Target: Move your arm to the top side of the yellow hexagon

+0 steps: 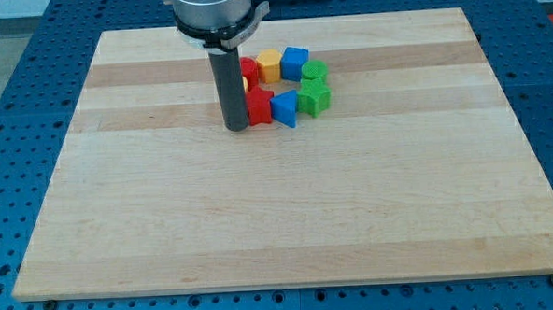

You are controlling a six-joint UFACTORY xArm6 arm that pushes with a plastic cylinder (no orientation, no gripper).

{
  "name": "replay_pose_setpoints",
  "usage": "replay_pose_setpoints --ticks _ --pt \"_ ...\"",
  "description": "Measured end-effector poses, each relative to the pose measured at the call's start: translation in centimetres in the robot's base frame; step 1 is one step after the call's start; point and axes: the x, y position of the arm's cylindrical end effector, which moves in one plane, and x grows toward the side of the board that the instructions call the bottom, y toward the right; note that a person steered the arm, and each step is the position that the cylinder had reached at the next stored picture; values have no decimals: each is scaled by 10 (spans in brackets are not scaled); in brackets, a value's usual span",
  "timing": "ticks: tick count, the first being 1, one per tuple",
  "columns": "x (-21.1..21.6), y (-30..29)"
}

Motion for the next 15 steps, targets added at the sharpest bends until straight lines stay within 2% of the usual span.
replay_pose_setpoints --ticks 2,3,4,6,7,9,10,15 --pt "0 -4" --pt "0 -41" --pt "-20 -78" --pt "-126 -67" --pt "-153 -30" --pt "-157 53" --pt "-156 63" --pt "-152 47"
